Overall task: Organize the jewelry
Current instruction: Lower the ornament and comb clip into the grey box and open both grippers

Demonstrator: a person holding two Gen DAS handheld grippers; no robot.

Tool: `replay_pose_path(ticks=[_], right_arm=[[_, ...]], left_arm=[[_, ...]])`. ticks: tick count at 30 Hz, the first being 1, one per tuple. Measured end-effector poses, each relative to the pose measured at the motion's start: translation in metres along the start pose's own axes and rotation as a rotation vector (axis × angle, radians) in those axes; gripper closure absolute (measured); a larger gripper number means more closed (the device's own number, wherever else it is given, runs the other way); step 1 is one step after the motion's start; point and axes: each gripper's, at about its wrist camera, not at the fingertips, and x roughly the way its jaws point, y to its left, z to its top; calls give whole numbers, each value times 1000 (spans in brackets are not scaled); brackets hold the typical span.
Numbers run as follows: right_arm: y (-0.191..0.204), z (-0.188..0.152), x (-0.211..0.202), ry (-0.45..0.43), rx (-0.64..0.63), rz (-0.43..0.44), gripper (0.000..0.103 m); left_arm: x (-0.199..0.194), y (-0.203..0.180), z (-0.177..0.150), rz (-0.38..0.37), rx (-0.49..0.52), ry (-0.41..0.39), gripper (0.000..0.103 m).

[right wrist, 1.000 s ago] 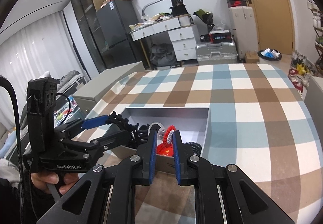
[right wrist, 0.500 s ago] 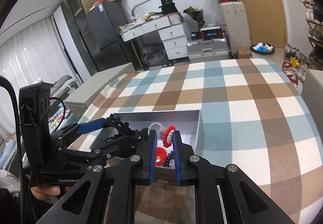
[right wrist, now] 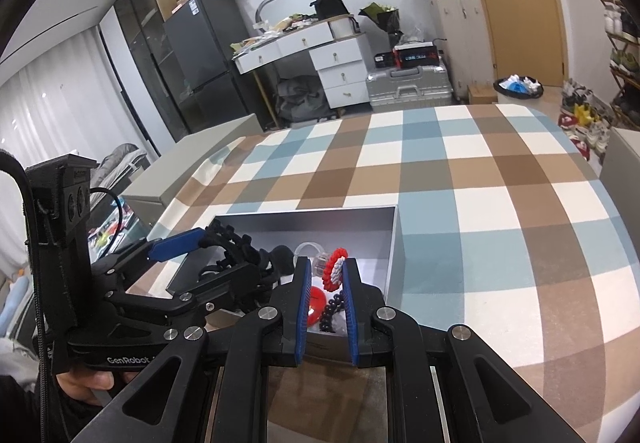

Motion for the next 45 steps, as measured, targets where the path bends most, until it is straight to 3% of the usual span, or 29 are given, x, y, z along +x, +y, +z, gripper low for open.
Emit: replay_pose_path(ticks=[11, 14, 28, 31, 33, 37, 40, 45], right_arm=[[-3, 0, 10, 22, 24, -10, 86], [-1, -1, 8, 13, 17, -3, 78], [-4, -3, 0, 0, 20, -2, 62], [-2, -3, -3, 1, 20, 11, 56], [-1, -2, -6, -6, 13, 6, 46], [-1, -2, -10, -14, 9, 1, 39], [-3, -3, -14, -21, 16, 14, 26], [-6, -5, -21, -30, 29, 20, 5]], left_arm=[[1, -2, -1, 3, 5, 5, 11], [1, -2, -1, 2, 5, 4, 11], [2, -9, -2, 1, 31, 13, 11], [0, -9, -2, -13, 20, 17, 11], [-1, -8, -2, -18, 11, 15, 11], [-5, -5, 0, -22, -15, 9, 11], [-7, -1, 1, -24, -39, 7, 1], [-24, 8, -3, -25, -69, -41, 1]])
